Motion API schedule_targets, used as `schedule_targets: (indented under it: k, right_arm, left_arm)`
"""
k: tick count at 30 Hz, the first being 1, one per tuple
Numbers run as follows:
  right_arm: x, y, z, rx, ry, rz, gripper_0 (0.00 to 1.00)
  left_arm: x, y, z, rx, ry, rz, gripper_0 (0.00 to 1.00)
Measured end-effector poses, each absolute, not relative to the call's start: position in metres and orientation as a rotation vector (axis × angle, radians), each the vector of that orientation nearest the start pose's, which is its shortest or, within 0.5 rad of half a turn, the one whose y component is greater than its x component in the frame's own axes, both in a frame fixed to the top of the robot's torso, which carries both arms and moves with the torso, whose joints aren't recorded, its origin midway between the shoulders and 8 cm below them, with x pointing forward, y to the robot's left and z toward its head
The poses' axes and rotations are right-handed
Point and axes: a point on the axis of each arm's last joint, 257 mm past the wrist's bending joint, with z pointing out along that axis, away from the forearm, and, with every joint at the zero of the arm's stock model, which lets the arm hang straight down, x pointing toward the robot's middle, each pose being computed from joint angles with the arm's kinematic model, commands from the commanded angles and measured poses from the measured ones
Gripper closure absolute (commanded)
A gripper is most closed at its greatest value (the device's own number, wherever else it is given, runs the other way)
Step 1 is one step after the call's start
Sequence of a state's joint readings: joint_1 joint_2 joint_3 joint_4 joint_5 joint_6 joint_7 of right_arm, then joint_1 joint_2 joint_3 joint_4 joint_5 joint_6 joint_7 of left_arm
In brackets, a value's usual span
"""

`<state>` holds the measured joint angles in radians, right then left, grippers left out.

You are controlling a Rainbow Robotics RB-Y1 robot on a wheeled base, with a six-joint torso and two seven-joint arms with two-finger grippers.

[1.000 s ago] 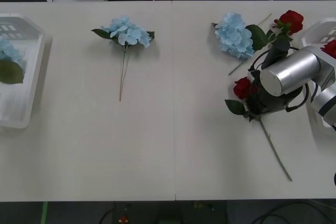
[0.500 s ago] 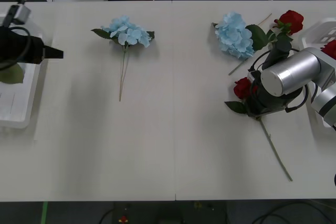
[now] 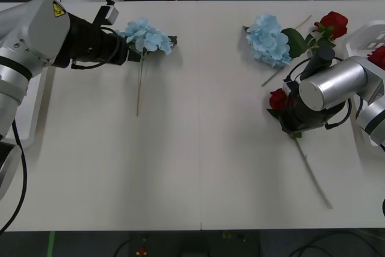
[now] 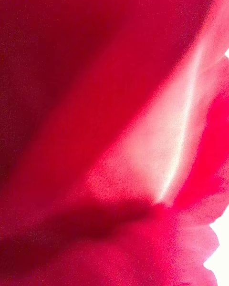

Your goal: Put the red flowers into the right box and the blue flowers into the left box

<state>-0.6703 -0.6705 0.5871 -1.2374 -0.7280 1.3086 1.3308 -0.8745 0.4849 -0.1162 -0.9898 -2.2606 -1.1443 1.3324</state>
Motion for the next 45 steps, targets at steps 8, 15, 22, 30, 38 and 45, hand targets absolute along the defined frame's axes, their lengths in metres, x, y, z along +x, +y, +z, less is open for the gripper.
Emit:
schedule_targets:
  k: [8,15,22,30,38,45]
  right_arm:
    - [0.491,-0.293,-0.342,-0.237,2.911,-0.114,1.00]
    - [0.504,-0.295,-0.274,-0.144,2.929,0.055,1.00]
    - [0.552,-0.319,-0.192,-0.229,2.752,0.013,1.00]
    - [0.590,-0.445,-0.124,-0.267,2.525,-0.521,1.00]
    - [0.611,-0.542,-0.094,-0.327,2.341,-0.936,1.00]
    - [0.609,-0.590,-0.117,-0.289,2.323,-1.006,1.00]
  left_arm:
    - [0.637,0.176,-0.223,0.463,2.432,-0.240,0.00]
    - [0.630,0.157,-0.241,0.529,2.457,-0.202,0.00]
    - [0.626,0.155,-0.262,0.540,2.483,-0.168,0.00]
    - [0.624,0.167,-0.278,0.518,2.513,-0.141,0.00]
    - [0.622,0.167,-0.284,0.534,2.521,-0.123,0.71]
    - [0.619,0.165,-0.289,0.570,2.524,-0.095,0.97]
